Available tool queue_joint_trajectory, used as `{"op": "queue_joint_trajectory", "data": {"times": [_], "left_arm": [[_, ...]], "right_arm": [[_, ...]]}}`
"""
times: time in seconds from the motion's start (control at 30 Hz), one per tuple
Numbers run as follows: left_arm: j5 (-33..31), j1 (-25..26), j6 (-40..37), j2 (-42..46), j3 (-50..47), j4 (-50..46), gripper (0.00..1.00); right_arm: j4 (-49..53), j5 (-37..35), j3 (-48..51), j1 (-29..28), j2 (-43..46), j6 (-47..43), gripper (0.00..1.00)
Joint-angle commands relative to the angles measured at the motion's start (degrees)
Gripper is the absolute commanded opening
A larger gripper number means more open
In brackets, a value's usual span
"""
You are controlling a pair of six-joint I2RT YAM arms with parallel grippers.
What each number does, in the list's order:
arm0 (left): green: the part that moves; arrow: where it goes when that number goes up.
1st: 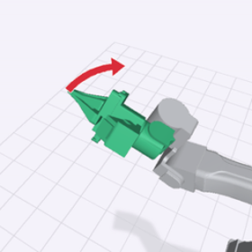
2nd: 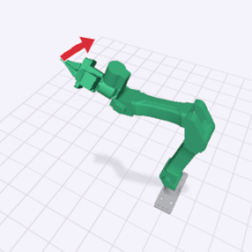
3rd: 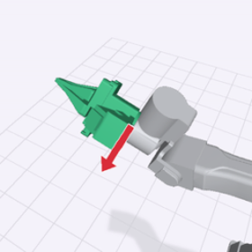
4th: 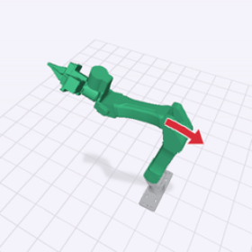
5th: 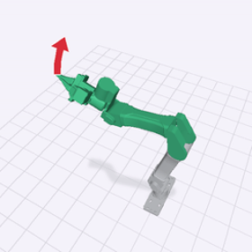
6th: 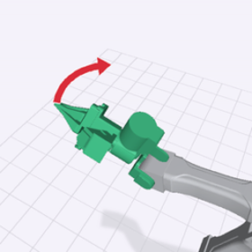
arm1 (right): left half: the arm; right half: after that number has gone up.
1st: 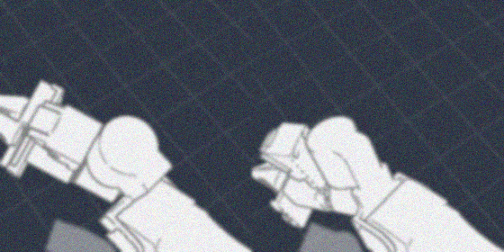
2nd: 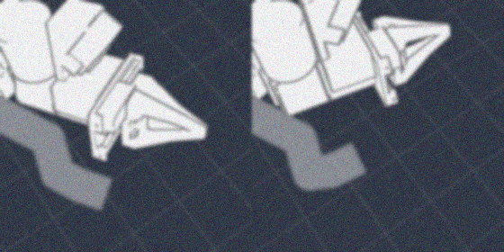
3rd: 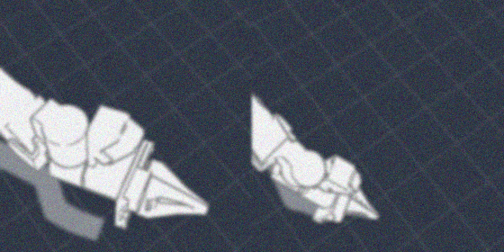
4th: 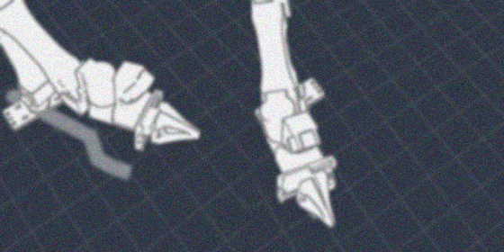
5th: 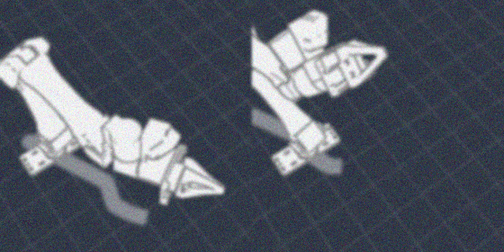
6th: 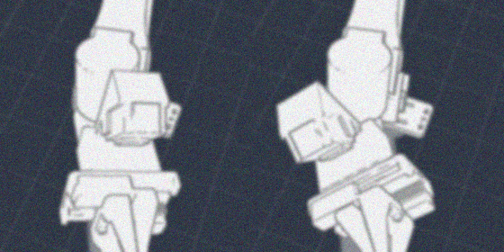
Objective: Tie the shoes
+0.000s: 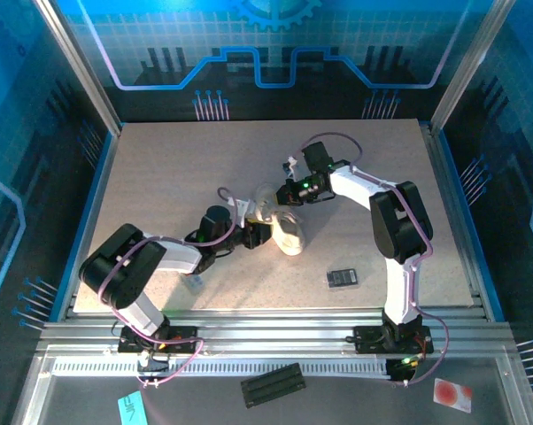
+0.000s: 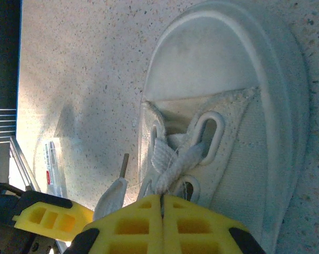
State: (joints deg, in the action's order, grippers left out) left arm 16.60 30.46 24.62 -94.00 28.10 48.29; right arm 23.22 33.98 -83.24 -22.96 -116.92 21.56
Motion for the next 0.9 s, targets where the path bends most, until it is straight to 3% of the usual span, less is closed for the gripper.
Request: {"op": "queue_joint_trajectory", "data": {"times": [0.0, 0.37, 0.87], "left_arm": [[-5.19, 0.31, 2.81, -1.01, -1.02, 7.76, 0.45], [-7.66, -0.16, 6.62, -5.29, -0.25, 12.77, 0.44], [-7.72, -0.94, 10.09, -9.42, -0.95, 21.42, 0.35]], "right_arm": [[-0.88, 1.17, 0.84, 0.81, 1.43, 0.82, 0.04], [-1.42, 1.95, 1.61, 1.53, 1.88, 1.18, 0.03], [-1.25, 3.26, 1.77, 1.88, 1.53, 0.73, 0.02]]}}
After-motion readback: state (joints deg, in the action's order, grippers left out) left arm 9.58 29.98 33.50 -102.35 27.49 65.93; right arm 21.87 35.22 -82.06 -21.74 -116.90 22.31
